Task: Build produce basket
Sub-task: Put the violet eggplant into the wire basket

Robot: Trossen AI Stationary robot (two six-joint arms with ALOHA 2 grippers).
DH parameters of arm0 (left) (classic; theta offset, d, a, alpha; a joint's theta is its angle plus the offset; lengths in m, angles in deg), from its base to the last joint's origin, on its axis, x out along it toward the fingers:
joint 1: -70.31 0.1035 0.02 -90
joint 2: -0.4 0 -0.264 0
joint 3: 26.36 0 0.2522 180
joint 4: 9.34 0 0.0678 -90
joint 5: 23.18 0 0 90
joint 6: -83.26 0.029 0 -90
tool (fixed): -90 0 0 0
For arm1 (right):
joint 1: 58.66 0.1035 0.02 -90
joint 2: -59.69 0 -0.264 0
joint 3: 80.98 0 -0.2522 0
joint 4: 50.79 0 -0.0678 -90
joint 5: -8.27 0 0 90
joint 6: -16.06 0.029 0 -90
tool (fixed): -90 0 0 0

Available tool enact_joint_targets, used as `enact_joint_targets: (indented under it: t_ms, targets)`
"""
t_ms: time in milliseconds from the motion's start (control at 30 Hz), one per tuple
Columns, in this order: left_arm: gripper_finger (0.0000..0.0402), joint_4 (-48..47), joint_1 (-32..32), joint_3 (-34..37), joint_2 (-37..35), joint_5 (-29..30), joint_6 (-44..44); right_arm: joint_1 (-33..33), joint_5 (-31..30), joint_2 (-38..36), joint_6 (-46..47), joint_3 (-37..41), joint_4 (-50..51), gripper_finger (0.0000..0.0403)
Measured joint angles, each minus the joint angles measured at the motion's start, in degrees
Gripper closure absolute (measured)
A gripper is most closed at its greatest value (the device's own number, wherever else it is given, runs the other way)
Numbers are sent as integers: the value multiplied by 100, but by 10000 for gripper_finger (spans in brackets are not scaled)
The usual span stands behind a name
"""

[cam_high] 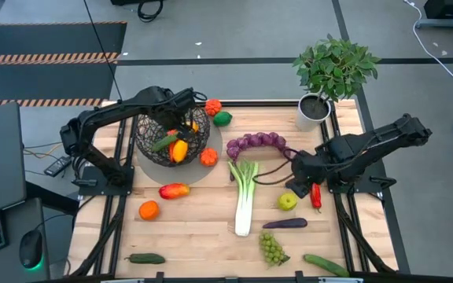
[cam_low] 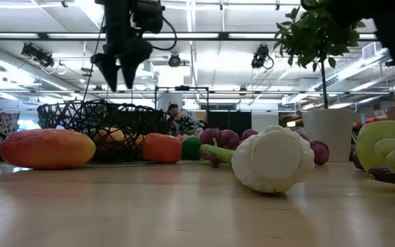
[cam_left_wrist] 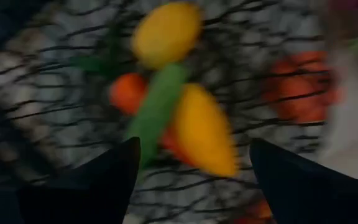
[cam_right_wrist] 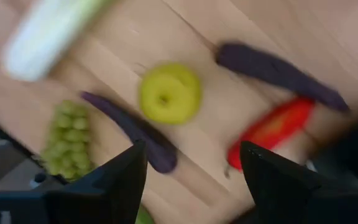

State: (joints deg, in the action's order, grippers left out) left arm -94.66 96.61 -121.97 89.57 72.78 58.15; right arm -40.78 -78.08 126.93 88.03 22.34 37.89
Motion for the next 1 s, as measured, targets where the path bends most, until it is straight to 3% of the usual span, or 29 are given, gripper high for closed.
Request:
enact_joint_targets:
  t_ms: [167, 400, 500, 700, 1000]
  targets:
    - [98, 818, -390, 0, -43, -615, -129, 362, 31, 15, 1000, 2, 139, 120]
    - [104, 1920, -839, -173, -271, -1033, -212, 571, -547, 15, 1767, 19, 216, 100]
    - [104, 1995, -991, -631, -271, -1028, -15, 478, -479, 17, 1227, 204, 160, 101]
    - [104, 2208, -1330, -1614, -271, -1028, 221, 19, 274, 17, -341, 849, -51, 111]
    - [104, 2222, -1720, -2423, -275, -595, 175, -911, 103, 129, -3140, 1252, -510, 119]
